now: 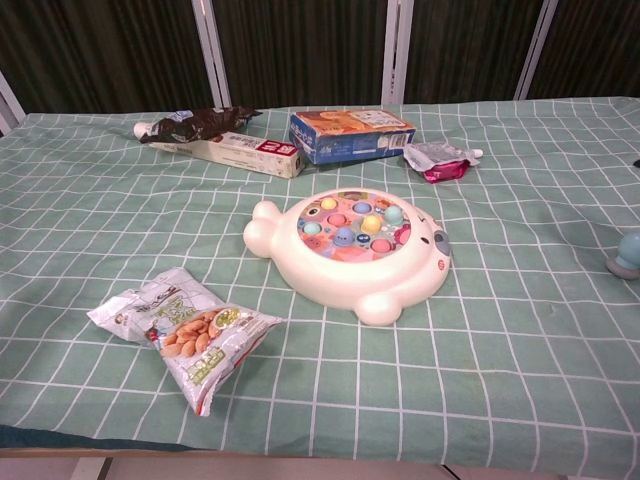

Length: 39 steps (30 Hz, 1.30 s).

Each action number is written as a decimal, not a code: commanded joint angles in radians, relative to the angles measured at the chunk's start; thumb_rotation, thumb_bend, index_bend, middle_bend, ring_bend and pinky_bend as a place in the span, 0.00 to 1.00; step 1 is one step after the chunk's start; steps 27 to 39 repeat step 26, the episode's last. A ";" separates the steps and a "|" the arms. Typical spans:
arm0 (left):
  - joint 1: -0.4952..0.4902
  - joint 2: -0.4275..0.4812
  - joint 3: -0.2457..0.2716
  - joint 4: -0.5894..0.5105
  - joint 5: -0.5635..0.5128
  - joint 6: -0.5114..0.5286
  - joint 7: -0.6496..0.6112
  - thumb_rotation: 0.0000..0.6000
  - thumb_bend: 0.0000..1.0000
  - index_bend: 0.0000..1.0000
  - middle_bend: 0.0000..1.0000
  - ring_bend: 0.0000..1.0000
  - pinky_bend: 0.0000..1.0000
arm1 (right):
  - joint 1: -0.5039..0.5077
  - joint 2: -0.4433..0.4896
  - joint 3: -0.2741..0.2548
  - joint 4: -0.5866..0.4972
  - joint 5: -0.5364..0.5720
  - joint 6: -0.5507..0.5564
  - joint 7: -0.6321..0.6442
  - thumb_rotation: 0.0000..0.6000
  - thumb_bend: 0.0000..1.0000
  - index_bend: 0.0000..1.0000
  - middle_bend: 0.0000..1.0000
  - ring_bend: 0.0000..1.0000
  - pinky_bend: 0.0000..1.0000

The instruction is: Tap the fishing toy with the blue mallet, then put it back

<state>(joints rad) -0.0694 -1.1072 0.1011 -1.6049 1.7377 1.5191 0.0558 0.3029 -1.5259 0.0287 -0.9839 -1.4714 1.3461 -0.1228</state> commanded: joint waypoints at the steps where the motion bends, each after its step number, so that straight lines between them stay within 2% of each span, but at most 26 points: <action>1: 0.005 0.003 -0.004 0.003 -0.003 0.012 -0.011 1.00 0.39 0.00 0.01 0.00 0.11 | -0.095 0.137 -0.031 -0.259 -0.057 0.157 0.037 1.00 0.47 0.11 0.20 0.20 0.45; 3: 0.008 0.005 -0.006 0.005 -0.004 0.021 -0.018 1.00 0.39 0.00 0.01 0.00 0.11 | -0.140 0.224 -0.063 -0.422 -0.068 0.195 -0.021 1.00 0.44 0.05 0.07 0.06 0.27; 6: 0.010 0.005 -0.007 0.007 -0.004 0.027 -0.022 1.00 0.39 0.00 0.01 0.00 0.11 | -0.207 0.319 -0.109 -0.601 -0.088 0.255 -0.061 1.00 0.39 0.00 0.00 0.00 0.11; 10: 0.011 0.004 -0.008 0.008 -0.008 0.023 -0.019 1.00 0.39 0.00 0.01 0.00 0.11 | -0.263 0.352 -0.125 -0.640 -0.079 0.296 0.001 1.00 0.36 0.00 0.00 0.00 0.02; 16: 0.008 -0.001 -0.013 0.002 -0.019 0.012 -0.002 1.00 0.39 0.00 0.01 0.00 0.11 | -0.266 0.385 -0.097 -0.636 -0.020 0.242 0.073 1.00 0.36 0.00 0.00 0.00 0.00; 26: 0.016 0.002 -0.010 0.005 -0.006 0.032 -0.010 1.00 0.39 0.00 0.01 0.00 0.11 | -0.264 0.377 -0.083 -0.651 -0.008 0.186 0.001 1.00 0.36 0.00 0.00 0.00 0.00; 39: 0.016 0.002 -0.010 0.005 -0.006 0.032 -0.010 1.00 0.39 0.00 0.01 0.00 0.11 | -0.264 0.377 -0.083 -0.651 -0.008 0.186 0.001 1.00 0.36 0.00 0.00 0.00 0.00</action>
